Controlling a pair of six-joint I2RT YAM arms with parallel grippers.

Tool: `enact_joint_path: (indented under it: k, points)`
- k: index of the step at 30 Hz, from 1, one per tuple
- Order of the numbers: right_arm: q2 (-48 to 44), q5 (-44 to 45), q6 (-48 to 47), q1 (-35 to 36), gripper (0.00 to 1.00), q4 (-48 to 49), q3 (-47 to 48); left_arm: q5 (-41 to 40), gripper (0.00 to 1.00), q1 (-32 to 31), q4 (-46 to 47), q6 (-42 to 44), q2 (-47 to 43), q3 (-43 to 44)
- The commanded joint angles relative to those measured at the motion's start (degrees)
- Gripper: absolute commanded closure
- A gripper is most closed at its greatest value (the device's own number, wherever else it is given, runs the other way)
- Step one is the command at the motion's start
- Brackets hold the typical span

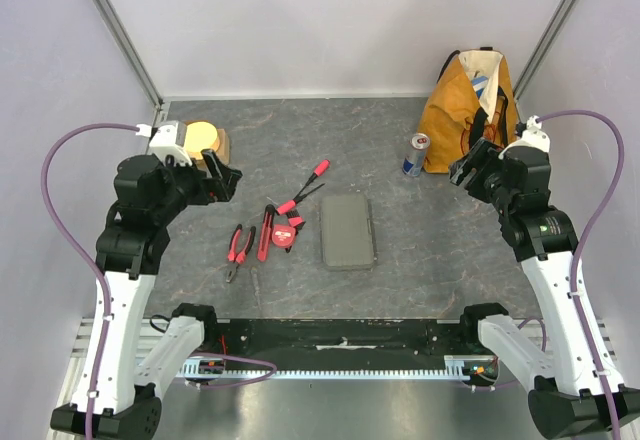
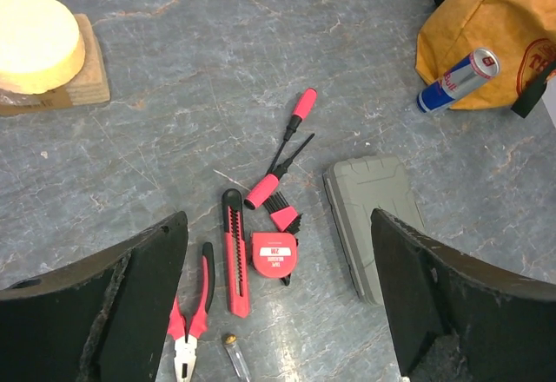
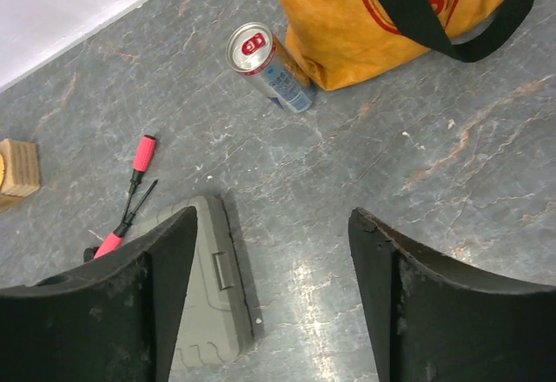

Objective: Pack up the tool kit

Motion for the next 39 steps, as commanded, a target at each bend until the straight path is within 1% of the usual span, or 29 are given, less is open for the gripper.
enact_joint_path:
  k: [1,2,9,12,15,19,22,25,27,28,31,33,34,36,39]
  points:
    - [-0.8,3.0,-1.6,-0.2,0.18,1.0,0.5,2.3,0.09,0.1,0.9,-0.1,0.8,0.2]
    - [-1.0,3.5,-1.9,0.0,0.15,1.0,0.2,2.6,0.09,0.1,0.9,-0.2,0.9,0.2]
    - [-1.6,5.3,-4.6,-0.1,0.06,3.8,-2.3,3.3,0.09,0.0,0.8,-0.2,0.9,0.1]
    - [-1.2,5.2,-4.8,-0.1,0.02,6.3,-3.9,2.6,0.05,0.0,0.6,0.4,0.9,-0.1]
    - [-0.6,3.4,-4.8,0.0,0.02,9.4,-6.2,1.9,0.03,0.1,1.4,0.6,1.1,-0.8]
    - [0.4,-2.3,-4.8,0.1,0.02,10.2,-8.7,7.0,0.02,0.0,4.1,0.5,2.8,-2.7]
    - [0.8,-5.9,-4.2,0.1,0.02,11.3,-11.6,15.2,0.02,0.0,8.0,-1.5,5.8,-5.6]
    - [1.4,-12.3,-2.5,0.9,0.09,12.6,-13.7,21.4,0.02,-0.7,12.3,-6.0,10.1,-9.7]
    - [1.9,-15.9,-1.2,2.5,0.14,14.8,-15.7,22.0,0.02,-2.5,14.5,-8.1,13.1,-12.2]
    - [2.4,-16.4,-0.8,4.0,0.15,15.7,-16.6,21.8,0.03,-3.7,14.6,-8.5,14.7,-12.9]
    - [4.3,-15.5,-0.5,9.2,0.21,17.1,-18.1,19.2,0.04,-6.9,13.9,-8.8,18.4,-13.9]
    - [6.0,-13.9,-0.4,13.8,0.28,17.8,-18.7,19.8,0.04,-8.4,14.7,-10.4,20.6,-15.0]
    - [7.1,-13.1,-0.2,15.4,0.31,18.6,-19.1,20.5,0.05,-9.3,15.9,-11.5,21.6,-15.6]
    - [9.3,-11.9,1.2,18.2,0.41,21.2,-20.3,21.5,0.07,-11.6,19.7,-14.1,23.8,-17.1]
    - [13.1,-10.7,3.2,21.4,0.52,25.6,-21.5,19.6,0.11,-14.5,24.6,-17.7,28.5,-17.6]
